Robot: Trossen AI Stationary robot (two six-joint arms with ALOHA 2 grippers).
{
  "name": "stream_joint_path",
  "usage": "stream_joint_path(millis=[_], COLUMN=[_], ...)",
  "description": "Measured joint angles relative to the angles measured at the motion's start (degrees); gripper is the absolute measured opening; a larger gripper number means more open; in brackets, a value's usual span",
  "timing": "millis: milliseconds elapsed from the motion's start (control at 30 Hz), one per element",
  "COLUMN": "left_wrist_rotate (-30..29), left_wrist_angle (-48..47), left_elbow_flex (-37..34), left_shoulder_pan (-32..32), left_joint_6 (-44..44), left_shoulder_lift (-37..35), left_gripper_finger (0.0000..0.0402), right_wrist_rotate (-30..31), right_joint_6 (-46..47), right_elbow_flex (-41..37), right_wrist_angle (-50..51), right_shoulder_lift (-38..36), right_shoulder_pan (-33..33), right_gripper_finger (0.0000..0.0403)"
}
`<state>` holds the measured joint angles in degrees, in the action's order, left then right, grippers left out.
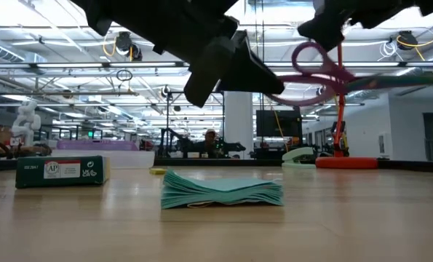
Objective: Pack school essentials
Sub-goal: Put the purple scissors into the purple supply box
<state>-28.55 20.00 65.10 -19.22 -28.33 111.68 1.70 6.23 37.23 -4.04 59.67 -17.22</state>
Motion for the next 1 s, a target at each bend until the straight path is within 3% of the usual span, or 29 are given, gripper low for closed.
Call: stream_joint_path(millis=[333, 700, 867, 1000], left_wrist_rotate=[-4.60, -7.46, -10.90, -11.39], left_wrist_angle=[-11.20, -34.86, -45.78, -56.39], left_elbow_flex=[0.00, 0.02, 0.04, 0.04], left_shoulder_pan=[0.47, 3.60, 4.77, 6.91], left_joint_6=[7.20, 20.27, 25.58, 31.69], left_shoulder_lift=[-4.17, -15.13, -20.29, -24.27], left_gripper_finger=[0.0039, 0.0041, 0.0041, 0.0041], right_wrist_rotate=[15.00, 14.79, 15.58, 20.16], right_joint_6=[0.66, 3.44, -1.47, -7.04], right_elbow_flex=[0.00, 0.00, 0.00, 0.00], right_wrist_angle=[15.80, 24.93, 25.18, 25.15], right_shoulder_lift=[-13.04, -17.41, -17.41, -17.41], right_shoulder_pan=[-3.71, -5.08, -4.63, -3.81], right_gripper_finger=[0.0251, 0.0251, 0.0251, 0.0251])
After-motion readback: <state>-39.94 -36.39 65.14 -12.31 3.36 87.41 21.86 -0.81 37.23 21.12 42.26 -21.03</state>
